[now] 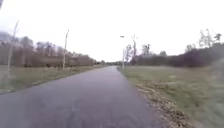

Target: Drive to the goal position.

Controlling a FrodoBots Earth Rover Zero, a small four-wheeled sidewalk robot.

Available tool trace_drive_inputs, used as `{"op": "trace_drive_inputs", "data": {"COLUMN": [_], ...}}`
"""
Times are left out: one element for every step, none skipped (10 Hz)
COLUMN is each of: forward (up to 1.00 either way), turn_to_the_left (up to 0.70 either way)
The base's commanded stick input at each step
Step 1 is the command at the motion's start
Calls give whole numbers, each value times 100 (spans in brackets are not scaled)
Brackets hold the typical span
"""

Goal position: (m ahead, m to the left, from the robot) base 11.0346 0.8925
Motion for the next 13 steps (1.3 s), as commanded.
{"op": "trace_drive_inputs", "data": {"forward": [70, 70, 70, 70, 70, 70, 70, 70, 70, 70, 70, 70, 70], "turn_to_the_left": [0, 0, 0, 0, 0, 0, 0, 0, 0, 0, 0, 0, 0]}}
